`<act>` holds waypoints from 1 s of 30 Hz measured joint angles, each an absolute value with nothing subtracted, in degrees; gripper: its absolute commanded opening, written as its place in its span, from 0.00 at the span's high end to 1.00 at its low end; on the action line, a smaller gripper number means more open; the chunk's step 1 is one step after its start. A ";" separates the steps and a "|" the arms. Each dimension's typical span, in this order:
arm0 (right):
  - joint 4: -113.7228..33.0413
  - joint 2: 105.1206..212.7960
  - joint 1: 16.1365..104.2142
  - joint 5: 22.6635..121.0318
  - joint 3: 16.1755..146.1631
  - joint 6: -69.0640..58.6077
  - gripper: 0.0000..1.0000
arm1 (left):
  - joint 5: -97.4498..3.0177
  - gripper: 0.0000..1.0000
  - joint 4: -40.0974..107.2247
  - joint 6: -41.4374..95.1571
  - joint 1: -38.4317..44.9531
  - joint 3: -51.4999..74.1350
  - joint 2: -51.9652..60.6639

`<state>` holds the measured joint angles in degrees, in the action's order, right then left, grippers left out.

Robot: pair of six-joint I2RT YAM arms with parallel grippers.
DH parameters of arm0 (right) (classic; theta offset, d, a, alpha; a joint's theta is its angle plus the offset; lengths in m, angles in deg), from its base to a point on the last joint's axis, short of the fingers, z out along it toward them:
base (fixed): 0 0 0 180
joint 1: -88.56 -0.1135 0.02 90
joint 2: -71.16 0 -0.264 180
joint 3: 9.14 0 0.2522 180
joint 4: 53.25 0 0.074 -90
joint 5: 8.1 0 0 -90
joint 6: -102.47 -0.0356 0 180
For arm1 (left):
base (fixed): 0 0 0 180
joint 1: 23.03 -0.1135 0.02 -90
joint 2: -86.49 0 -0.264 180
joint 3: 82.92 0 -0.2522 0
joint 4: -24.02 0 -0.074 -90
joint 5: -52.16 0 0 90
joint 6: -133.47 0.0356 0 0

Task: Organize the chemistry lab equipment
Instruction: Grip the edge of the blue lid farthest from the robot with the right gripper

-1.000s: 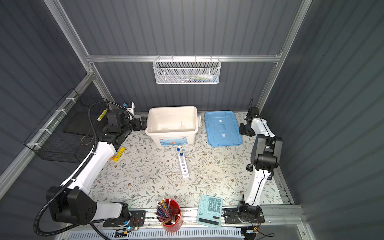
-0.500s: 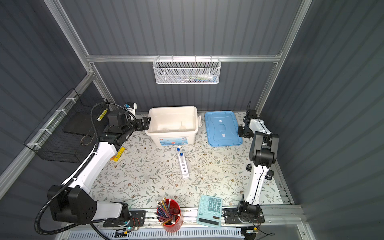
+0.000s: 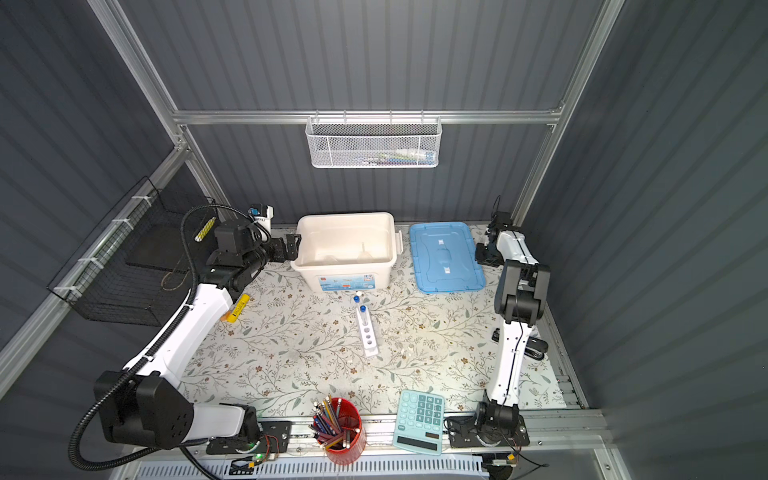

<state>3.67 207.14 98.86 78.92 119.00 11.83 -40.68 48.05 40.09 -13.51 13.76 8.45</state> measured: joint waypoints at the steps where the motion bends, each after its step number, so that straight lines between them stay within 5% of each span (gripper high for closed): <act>1: 4.04 207.53 98.67 79.16 119.29 11.83 0.69 | -40.65 0.00 48.05 40.22 -13.51 13.76 8.39; 7: 5.52 208.50 97.22 80.82 120.14 11.61 0.74 | -40.65 0.00 48.05 40.70 -13.51 13.76 7.58; 18: 7.18 208.50 96.70 80.88 120.58 11.19 0.99 | -40.39 0.00 47.98 41.34 -13.51 13.76 7.07; 30: 7.49 201.87 96.66 82.68 114.87 10.91 1.00 | -40.57 0.00 47.50 41.49 -13.51 15.57 7.14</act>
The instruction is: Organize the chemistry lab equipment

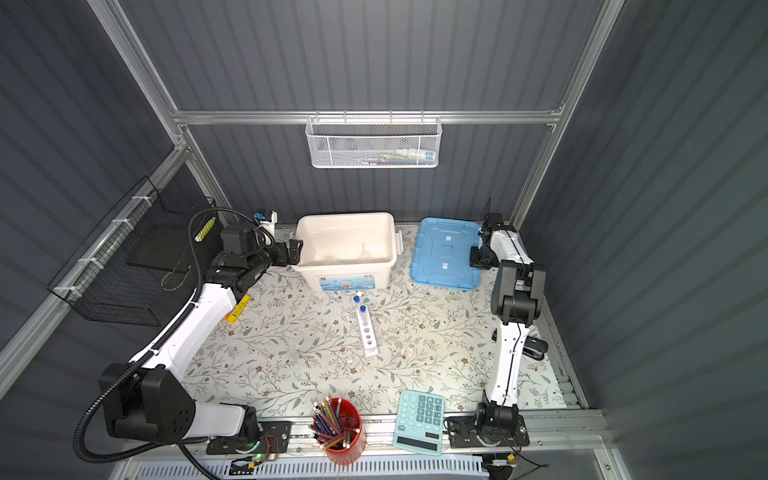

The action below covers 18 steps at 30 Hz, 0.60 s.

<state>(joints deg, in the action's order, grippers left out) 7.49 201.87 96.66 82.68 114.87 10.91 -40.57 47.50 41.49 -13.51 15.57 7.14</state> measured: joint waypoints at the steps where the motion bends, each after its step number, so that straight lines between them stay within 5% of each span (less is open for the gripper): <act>1: 7.51 200.26 96.66 82.96 113.87 10.97 1.00 | -40.92 0.00 47.48 41.49 -13.51 15.57 7.21; 13: 6.79 177.74 96.66 86.13 97.06 9.86 1.00 | -51.21 0.04 47.48 41.31 -12.48 15.53 7.51; 18: 7.05 171.38 96.66 86.61 91.68 9.01 1.00 | -51.49 0.06 48.72 41.75 -5.55 14.35 7.29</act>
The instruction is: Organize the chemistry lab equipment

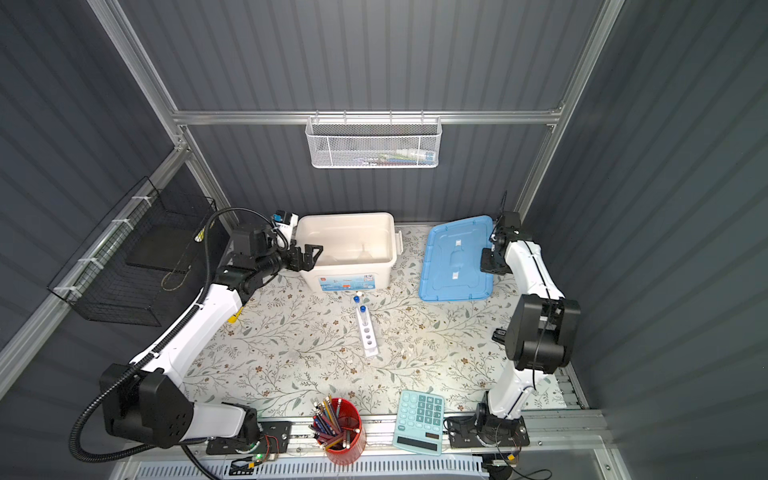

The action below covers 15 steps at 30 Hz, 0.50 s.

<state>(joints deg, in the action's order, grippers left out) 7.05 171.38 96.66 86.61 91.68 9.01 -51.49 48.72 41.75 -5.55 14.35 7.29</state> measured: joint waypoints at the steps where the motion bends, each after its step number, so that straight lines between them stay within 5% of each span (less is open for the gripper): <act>1: 7.16 170.09 96.66 86.70 90.96 8.81 1.00 | -51.82 0.06 48.59 41.71 -4.53 14.04 7.05; 15: 10.09 149.11 96.70 87.24 85.80 6.25 1.00 | -61.20 0.07 46.43 40.48 4.72 9.58 -1.10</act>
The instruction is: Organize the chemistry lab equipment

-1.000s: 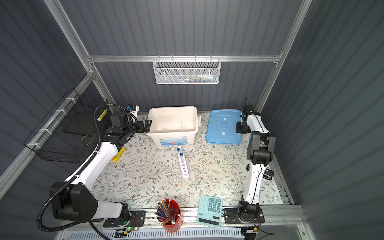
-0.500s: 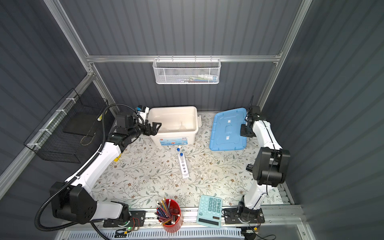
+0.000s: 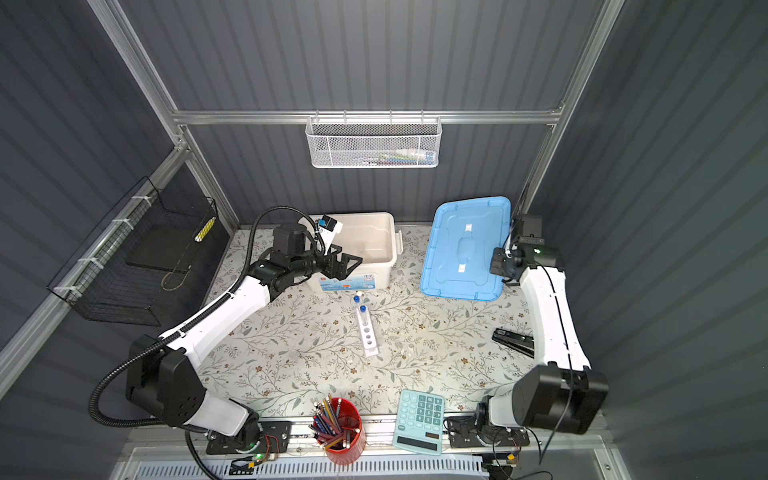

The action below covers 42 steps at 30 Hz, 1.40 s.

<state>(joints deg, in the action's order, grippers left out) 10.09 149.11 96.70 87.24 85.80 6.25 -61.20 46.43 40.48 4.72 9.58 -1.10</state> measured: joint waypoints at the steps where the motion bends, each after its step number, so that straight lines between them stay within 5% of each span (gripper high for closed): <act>1: 10.49 147.80 96.70 87.03 85.61 6.06 1.00 | -62.29 0.07 45.88 40.18 5.37 9.02 -1.78; 15: 15.69 136.45 96.61 79.11 85.32 5.60 1.00 | -73.85 0.03 40.48 37.05 11.43 1.32 -13.51; 42: 17.24 135.91 88.74 74.39 86.07 5.49 1.00 | -79.12 0.08 33.60 32.66 13.44 -5.59 -20.20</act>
<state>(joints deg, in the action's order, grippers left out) 17.24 135.91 88.74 74.39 86.07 5.49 -79.12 33.60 32.66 13.44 -5.59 -20.20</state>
